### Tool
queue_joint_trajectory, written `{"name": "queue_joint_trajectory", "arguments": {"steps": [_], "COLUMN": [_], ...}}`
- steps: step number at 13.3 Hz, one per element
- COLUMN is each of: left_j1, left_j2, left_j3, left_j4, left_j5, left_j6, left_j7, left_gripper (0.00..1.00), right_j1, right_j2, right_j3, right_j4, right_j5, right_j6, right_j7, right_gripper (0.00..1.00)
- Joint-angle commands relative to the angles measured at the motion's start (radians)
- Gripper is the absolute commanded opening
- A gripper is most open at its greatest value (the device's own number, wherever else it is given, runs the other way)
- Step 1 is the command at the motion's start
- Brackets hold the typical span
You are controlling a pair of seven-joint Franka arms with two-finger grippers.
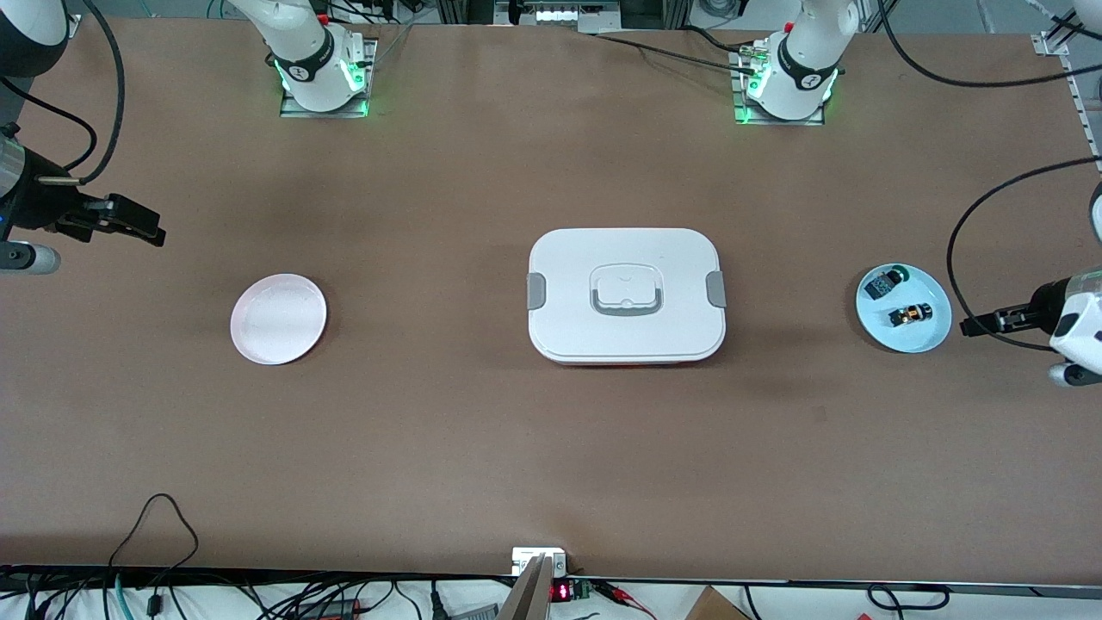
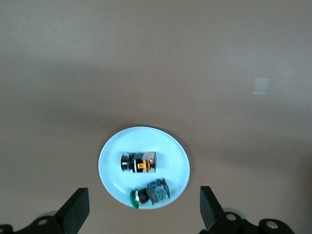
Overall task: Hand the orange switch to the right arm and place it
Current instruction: 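Lower the left gripper onto the orange switch on the blue plate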
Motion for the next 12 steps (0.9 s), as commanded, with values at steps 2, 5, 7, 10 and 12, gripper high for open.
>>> {"name": "queue_joint_trajectory", "arguments": {"steps": [2, 5, 7, 10, 12], "left_j1": [0.041, 0.060, 0.075, 0.089, 0.090], "left_j2": [-0.005, -0.023, -0.026, -0.017, -0.013], "left_j3": [-0.007, -0.005, -0.005, -0.005, -0.005], "left_j4": [-0.177, -0.323, -0.423, -0.491, -0.491], "left_j5": [0.004, 0.004, 0.007, 0.007, 0.007], "left_j6": [0.210, 0.370, 0.512, 0.626, 0.628], "left_j7": [0.001, 0.001, 0.006, 0.016, 0.018], "left_gripper": [1.00, 1.00, 1.00, 1.00, 1.00], "right_j1": [0.008, 0.011, 0.008, 0.014, 0.025], "right_j2": [-0.001, -0.008, -0.005, -0.008, -0.001], "right_j3": [0.007, 0.011, 0.009, 0.011, 0.009], "right_j4": [0.014, 0.016, 0.016, 0.032, 0.032], "right_j5": [-0.008, -0.003, 0.000, -0.008, -0.025], "right_j6": [-0.016, -0.022, -0.024, -0.033, -0.034], "right_j7": [-0.005, -0.006, -0.011, -0.046, -0.046], "right_gripper": [1.00, 1.00, 1.00, 1.00, 1.00]}}
